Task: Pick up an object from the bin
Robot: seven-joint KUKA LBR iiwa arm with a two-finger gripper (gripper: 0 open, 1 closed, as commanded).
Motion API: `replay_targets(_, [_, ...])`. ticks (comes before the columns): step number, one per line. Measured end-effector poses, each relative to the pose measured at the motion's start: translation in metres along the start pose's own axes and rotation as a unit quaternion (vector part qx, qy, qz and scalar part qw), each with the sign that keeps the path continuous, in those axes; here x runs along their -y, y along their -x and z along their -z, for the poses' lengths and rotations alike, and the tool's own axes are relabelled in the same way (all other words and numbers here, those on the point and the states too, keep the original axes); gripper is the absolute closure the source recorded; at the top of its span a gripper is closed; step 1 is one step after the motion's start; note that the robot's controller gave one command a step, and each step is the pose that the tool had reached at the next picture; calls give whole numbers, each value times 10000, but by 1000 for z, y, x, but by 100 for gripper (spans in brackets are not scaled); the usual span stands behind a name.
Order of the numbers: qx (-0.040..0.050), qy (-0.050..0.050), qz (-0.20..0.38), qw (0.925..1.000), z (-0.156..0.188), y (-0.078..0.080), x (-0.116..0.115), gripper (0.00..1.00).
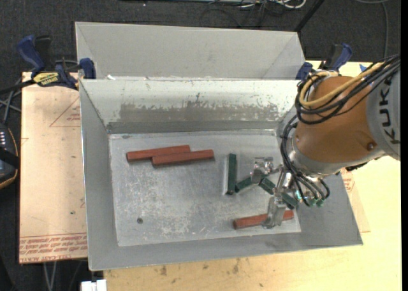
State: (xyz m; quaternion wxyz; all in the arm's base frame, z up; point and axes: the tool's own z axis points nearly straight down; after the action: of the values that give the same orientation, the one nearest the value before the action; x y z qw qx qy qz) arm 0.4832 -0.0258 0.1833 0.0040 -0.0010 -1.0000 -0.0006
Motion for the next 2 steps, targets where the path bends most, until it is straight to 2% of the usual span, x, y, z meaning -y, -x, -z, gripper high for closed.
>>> replay_targets(1, [39, -3, 6, 10000, 4, 2, 0, 0])
replay_targets(2, [74, -3, -1, 10000, -52, 2, -20, 0])
